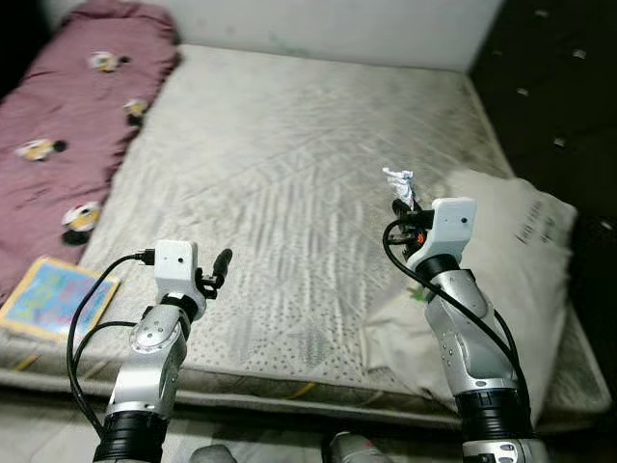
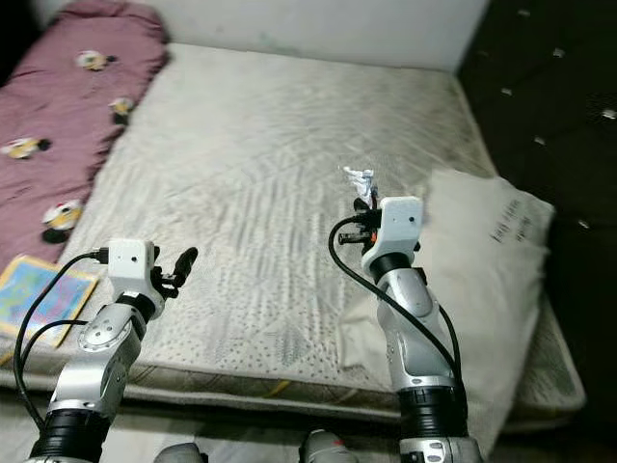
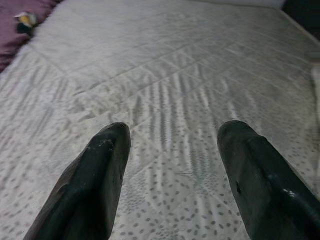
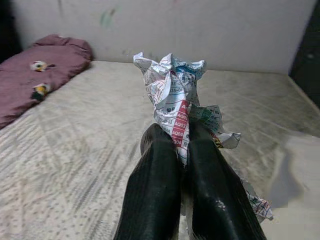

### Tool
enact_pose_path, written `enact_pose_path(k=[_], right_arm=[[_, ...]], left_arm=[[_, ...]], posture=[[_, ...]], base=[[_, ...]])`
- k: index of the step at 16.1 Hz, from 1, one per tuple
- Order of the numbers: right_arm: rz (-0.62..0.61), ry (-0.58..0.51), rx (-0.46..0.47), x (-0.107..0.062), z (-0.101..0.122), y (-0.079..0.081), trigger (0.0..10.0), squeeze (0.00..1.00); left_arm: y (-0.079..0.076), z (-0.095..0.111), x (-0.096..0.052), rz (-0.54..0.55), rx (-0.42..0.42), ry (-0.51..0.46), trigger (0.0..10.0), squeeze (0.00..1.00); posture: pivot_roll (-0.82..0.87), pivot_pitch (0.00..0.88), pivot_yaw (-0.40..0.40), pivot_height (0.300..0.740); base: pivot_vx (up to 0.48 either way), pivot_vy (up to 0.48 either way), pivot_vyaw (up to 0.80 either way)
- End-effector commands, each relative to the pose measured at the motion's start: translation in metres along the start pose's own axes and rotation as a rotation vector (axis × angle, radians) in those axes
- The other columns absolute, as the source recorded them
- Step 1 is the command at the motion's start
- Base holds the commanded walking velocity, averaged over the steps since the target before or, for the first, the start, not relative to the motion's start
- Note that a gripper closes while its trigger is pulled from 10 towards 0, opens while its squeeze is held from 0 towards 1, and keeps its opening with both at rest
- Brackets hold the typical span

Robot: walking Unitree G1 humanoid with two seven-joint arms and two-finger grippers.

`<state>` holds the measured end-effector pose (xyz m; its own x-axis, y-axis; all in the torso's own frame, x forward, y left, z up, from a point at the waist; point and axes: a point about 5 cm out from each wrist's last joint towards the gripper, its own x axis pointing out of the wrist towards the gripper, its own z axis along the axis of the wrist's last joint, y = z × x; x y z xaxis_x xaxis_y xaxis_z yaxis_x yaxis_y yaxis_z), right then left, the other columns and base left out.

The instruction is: Clean up the room

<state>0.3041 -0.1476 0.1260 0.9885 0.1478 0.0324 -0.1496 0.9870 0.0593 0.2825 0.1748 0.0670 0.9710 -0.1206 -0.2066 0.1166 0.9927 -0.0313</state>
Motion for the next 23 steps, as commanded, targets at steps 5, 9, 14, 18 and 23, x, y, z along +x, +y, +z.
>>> enact_pose_path(k=[5, 9, 14, 18, 23], right_arm=[[-0.010, 0.010, 0.002, -0.0009, -0.0017, -0.0014, 10.0, 0.00], [-0.013, 0.013, 0.006, -0.0009, -0.0023, -0.0010, 10.0, 0.00], [-0.012, 0.009, 0.009, -0.0003, -0.0014, -0.0008, 10.0, 0.00], [-0.007, 0.010, 0.011, -0.0002, -0.0017, 0.0007, 10.0, 0.00], [-0.008, 0.010, 0.005, 0.0008, -0.0018, 0.0011, 10.0, 0.00]], left_arm=[[0.0001, 0.0041, 0.0003, -0.004, 0.013, -0.015, 10.0, 0.00], [0.0004, 0.0049, 0.0007, -0.002, 0.018, -0.020, 10.0, 0.00], [-0.0001, 0.0054, 0.0013, -0.006, 0.021, -0.024, 10.0, 0.00], [-0.0030, 0.0077, 0.0011, -0.027, 0.022, -0.043, 10.0, 0.00], [-0.0025, 0.0082, 0.0002, -0.016, -0.009, -0.029, 10.0, 0.00]], posture=[[0.01, 0.062, -0.042, 0.740], [0.01, 0.064, -0.041, 0.740], [0.01, 0.064, -0.041, 0.740], [0.01, 0.064, -0.042, 0.740], [0.01, 0.063, -0.043, 0.740]], base=[[0.000, 0.361, 0.00], [0.000, 0.369, 0.00], [0.000, 0.480, -0.66], [0.000, 0.455, -0.41], [0.000, 0.266, 0.00]])
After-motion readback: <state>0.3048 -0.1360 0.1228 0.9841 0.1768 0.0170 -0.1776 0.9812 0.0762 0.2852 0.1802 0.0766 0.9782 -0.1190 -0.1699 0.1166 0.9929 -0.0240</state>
